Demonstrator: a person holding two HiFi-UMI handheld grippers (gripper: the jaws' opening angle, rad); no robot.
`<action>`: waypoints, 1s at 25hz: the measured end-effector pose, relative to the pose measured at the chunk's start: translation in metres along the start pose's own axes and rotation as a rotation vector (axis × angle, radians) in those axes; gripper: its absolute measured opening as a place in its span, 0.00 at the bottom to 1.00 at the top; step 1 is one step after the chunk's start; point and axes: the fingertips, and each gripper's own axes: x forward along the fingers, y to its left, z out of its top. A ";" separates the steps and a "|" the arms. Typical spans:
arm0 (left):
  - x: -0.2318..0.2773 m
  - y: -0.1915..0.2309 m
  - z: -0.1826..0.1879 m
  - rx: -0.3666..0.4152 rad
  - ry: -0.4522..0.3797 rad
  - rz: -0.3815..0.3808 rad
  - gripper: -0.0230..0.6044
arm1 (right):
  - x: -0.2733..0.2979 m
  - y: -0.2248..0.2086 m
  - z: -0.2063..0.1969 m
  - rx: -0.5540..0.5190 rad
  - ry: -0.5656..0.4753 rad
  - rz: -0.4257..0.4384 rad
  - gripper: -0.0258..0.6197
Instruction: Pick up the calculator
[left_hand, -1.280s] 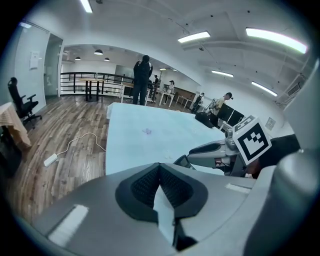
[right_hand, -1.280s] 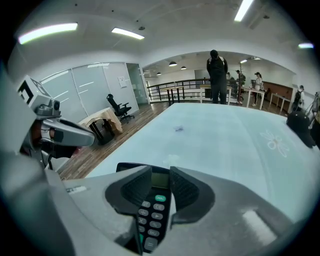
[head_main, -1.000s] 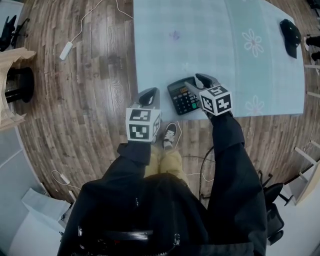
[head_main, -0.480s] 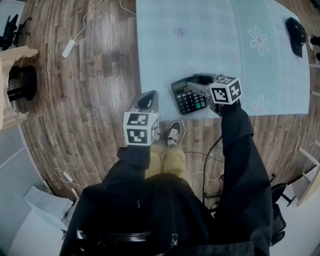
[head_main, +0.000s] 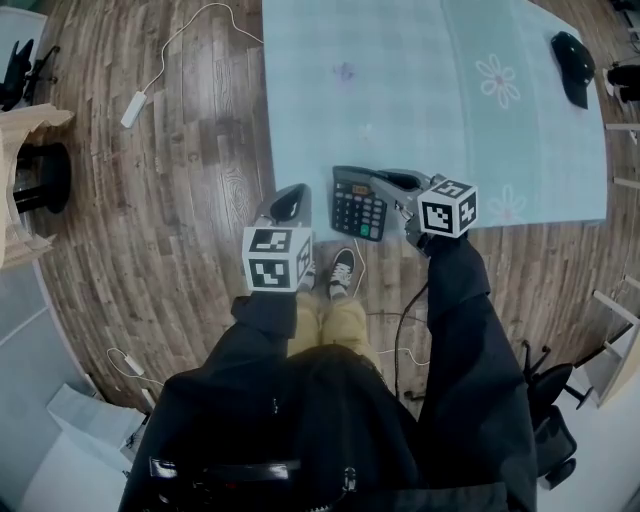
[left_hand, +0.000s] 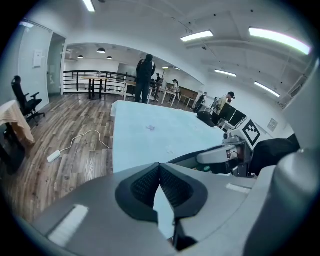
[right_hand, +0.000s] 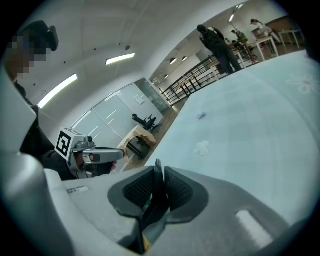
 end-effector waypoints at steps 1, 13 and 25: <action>-0.002 -0.002 0.002 0.002 -0.004 -0.001 0.04 | -0.003 0.003 0.002 0.004 -0.026 -0.022 0.13; -0.045 -0.035 0.051 0.068 -0.141 -0.047 0.03 | -0.078 0.066 0.068 -0.200 -0.289 -0.336 0.13; -0.133 -0.111 0.139 0.172 -0.354 -0.138 0.04 | -0.185 0.178 0.124 -0.357 -0.480 -0.567 0.13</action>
